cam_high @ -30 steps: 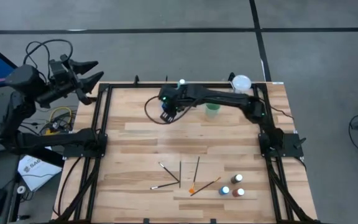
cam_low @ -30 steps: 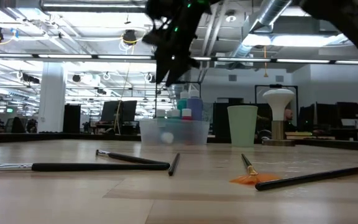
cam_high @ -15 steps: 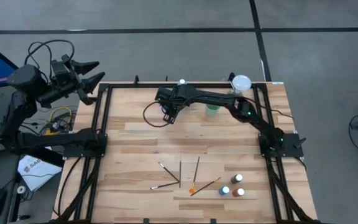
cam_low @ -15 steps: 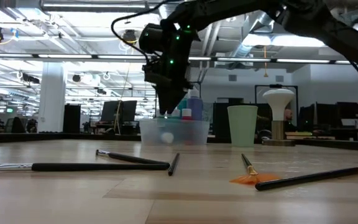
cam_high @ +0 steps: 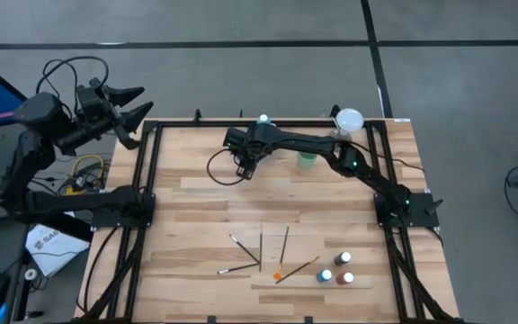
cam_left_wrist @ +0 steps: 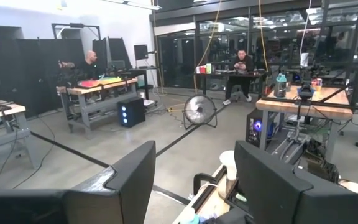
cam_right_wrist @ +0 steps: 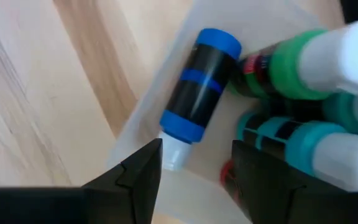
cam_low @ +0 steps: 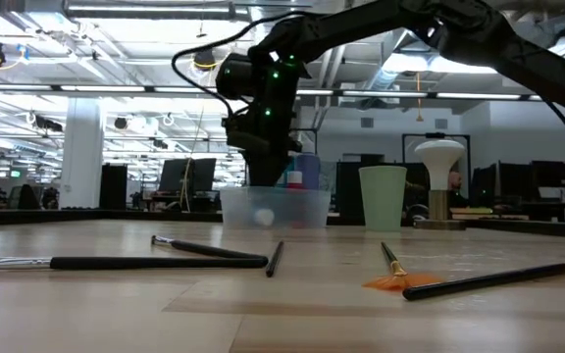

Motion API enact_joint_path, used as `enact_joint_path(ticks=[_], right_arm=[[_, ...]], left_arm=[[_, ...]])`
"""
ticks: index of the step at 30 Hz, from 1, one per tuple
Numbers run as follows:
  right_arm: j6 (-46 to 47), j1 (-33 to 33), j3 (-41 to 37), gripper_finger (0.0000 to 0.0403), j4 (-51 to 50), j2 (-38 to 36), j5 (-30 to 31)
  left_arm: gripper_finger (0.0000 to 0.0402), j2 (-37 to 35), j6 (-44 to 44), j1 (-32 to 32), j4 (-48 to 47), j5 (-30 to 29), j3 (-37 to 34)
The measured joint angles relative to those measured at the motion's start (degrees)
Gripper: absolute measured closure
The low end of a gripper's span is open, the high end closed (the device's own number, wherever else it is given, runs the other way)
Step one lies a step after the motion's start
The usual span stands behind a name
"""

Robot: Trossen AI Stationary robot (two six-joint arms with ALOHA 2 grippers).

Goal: Pick & Place Paint Supplies
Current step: Adjust the small blue paint bottle in the transparent bin

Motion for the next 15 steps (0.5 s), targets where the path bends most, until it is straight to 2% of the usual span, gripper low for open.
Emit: enact_joint_path(ticks=[15], right_arm=[[1.1, 0.3, 0.1, 0.0206, 1.7, 3.6, 0.2]], left_arm=[[0.0188, 1.9, -0.3, 0.0, 0.5, -0.1, 0.0]])
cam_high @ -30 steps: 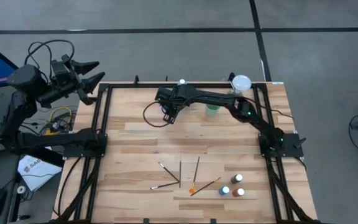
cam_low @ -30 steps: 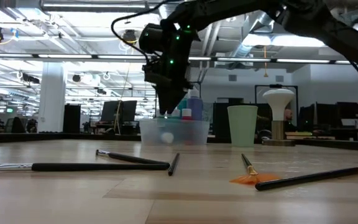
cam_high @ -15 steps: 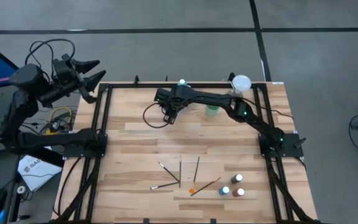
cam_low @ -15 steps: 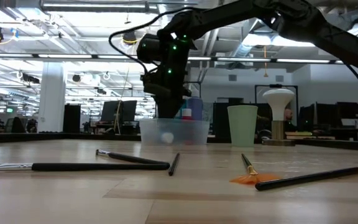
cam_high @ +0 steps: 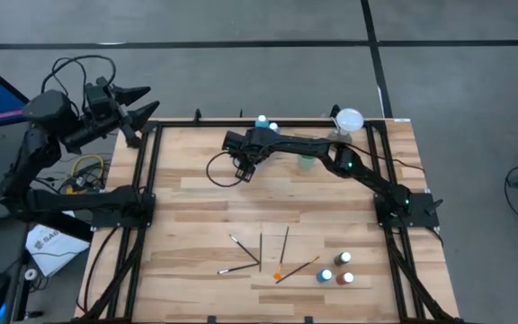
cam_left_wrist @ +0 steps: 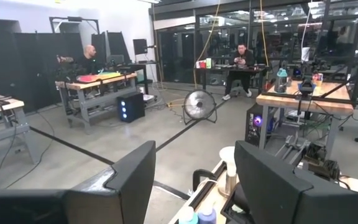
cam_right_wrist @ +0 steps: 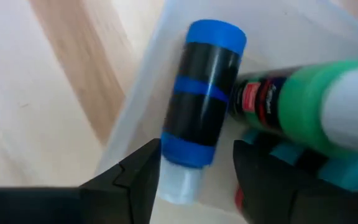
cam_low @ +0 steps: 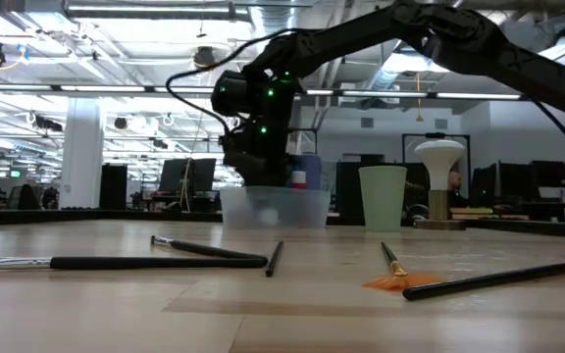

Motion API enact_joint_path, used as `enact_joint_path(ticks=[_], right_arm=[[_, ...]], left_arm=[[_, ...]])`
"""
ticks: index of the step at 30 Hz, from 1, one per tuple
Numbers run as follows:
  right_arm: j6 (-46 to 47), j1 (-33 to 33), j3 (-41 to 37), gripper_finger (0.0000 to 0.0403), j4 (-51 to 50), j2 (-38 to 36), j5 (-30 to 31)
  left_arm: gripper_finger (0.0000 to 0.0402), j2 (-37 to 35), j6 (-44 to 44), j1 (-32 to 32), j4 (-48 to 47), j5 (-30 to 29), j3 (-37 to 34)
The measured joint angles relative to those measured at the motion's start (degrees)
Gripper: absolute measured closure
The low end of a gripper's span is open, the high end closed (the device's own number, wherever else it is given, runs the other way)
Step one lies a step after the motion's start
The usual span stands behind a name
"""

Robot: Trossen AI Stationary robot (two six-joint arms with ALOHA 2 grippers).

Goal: Pick & Place Paint Supplies
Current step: Adjust the small blue paint bottle in the transparent bin

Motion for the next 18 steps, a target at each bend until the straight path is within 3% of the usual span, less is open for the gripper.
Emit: enact_joint_path(ticks=[12, 18], right_arm=[[-0.3, -0.9, 0.0, 0.0212, -2.5, 0.2, -2.0], [-0.4, -0.9, -1.0, 0.0284, -3.6, -0.1, -2.2]], left_arm=[[0.0188, 0.3, -0.1, 0.0, 0.6, -0.1, 0.0], [0.0188, 0.3, -0.1, 0.0, 0.8, -0.1, 0.0]])
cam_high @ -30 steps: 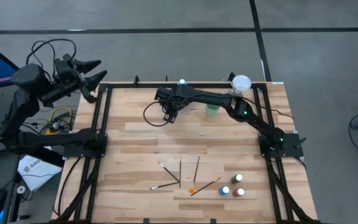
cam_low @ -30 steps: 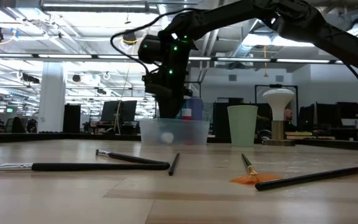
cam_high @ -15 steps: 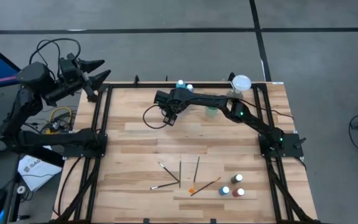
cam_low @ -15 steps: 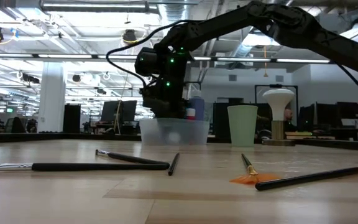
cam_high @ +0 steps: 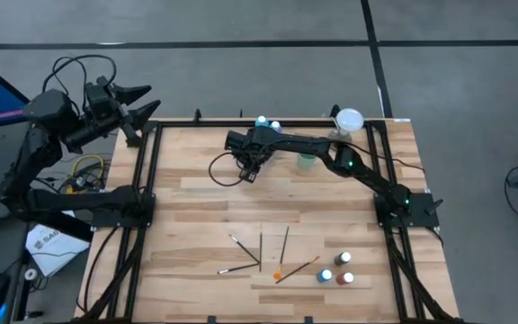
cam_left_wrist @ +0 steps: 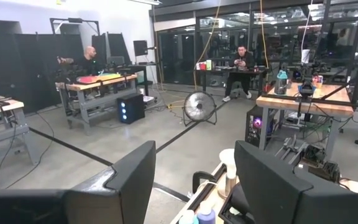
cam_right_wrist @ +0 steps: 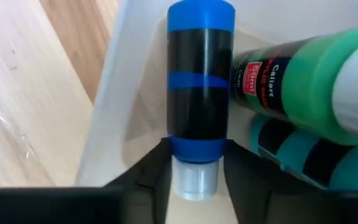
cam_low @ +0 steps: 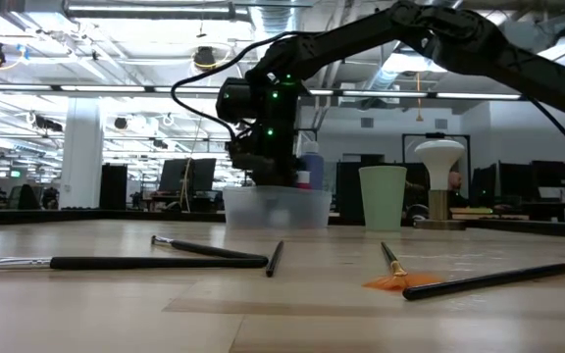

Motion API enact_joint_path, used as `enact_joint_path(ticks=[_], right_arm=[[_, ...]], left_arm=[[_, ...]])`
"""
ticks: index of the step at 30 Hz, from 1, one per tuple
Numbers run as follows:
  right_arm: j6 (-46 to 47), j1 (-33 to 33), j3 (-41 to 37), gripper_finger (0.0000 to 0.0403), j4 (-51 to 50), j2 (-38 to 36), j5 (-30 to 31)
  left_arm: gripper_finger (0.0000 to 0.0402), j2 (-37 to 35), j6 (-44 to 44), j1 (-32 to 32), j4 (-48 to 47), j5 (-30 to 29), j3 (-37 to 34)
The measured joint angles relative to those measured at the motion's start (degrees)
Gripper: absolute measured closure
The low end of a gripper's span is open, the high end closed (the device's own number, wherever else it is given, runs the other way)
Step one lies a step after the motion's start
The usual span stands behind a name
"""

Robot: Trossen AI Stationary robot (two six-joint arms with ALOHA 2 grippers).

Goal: Pick & Place Paint Supplies
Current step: Adjust the small blue paint bottle in the transparent bin

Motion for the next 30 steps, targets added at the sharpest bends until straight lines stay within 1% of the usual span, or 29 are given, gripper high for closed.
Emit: enact_joint_path(ticks=[4, 12, 14, 18, 21, 24, 30], right_arm=[[0.9, 0.1, 0.1, 0.0333, -0.1, -0.3, 0.0], [1.0, 0.5, 0.5, 0.0396, -0.9, -0.5, 0.4], [1.0, 0.6, 1.5, 0.0400, -2.0, -0.4, 0.4], [2.2, 0.7, 2.5, 0.0385, -2.5, -0.3, -0.1], [2.8, 0.7, 2.6, 0.0365, -3.5, -0.2, 0.0], [2.3, 0.6, 2.4, 0.0331, -5.0, -0.2, 0.0], [1.9, 0.6, 2.4, 0.0264, -4.0, 0.2, 0.2]], left_arm=[[0.0188, 0.0, 0.0, 0.0, 0.0, 0.0, 0.0], [0.0188, 0.0, 0.0, 0.0, 0.3, 0.0, 0.0], [0.0188, 0.0, 0.0, 0.0, 0.4, 0.0, 0.0], [0.0188, 0.0, 0.0, 0.0, 0.4, 0.0, 0.0], [0.0188, 0.0, 0.0, 0.0, 0.4, 0.0, 0.0], [0.0188, 0.0, 0.0, 0.0, 0.4, 0.0, 0.0], [0.0188, 0.0, 0.0, 0.0, 0.8, 0.0, 0.0]])
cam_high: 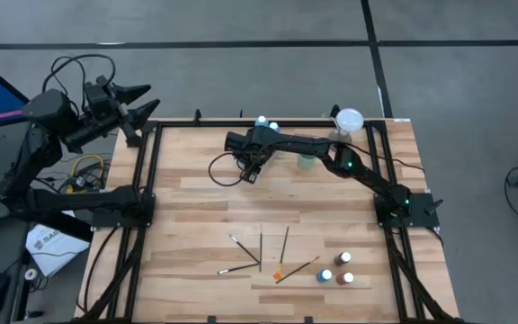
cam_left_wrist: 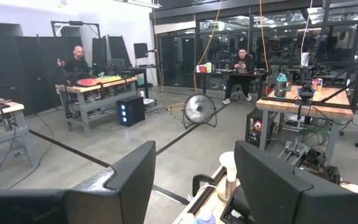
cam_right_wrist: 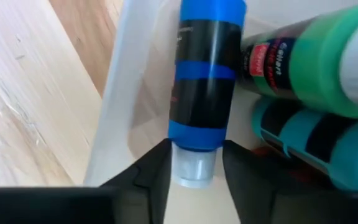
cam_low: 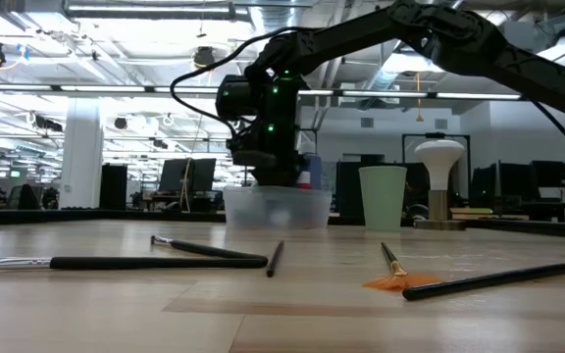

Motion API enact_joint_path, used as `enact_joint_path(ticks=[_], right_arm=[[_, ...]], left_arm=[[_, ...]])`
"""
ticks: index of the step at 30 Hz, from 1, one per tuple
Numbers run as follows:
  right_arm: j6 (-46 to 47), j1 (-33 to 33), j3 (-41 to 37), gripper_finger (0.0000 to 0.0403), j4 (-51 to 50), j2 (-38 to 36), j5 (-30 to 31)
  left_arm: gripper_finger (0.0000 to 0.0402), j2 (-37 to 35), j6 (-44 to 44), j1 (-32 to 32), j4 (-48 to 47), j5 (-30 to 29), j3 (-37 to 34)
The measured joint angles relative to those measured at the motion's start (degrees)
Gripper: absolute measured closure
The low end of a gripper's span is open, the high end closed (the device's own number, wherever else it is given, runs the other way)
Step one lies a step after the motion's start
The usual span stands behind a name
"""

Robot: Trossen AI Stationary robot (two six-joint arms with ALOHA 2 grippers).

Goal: Pick & Place Paint Supplies
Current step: Adjust the small blue paint bottle in the transparent bin

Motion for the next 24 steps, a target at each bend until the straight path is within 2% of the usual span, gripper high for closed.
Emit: enact_joint_path(ticks=[5, 14, 18, 24], right_arm=[[-1.0, -0.1, 0.0, 0.0241, -0.4, 0.1, 0.0], [-3.0, 0.1, 0.1, 0.0249, -0.8, 1.8, 2.6], [-1.8, 0.0, 0.2, 0.0285, -1.2, 1.7, 2.7], [-1.7, -0.2, 0.3, 0.0373, -2.6, 1.4, 1.8]], left_arm=[[0.0188, 0.0, 0.0, 0.0, 0.1, 0.0, 0.0], [0.0188, 0.0, 0.0, 0.0, 0.2, 0.0, 0.0], [0.0188, 0.0, 0.0, 0.0, 0.3, 0.0, 0.0], [0.0188, 0.0, 0.0, 0.0, 0.6, 0.0, 0.0]])
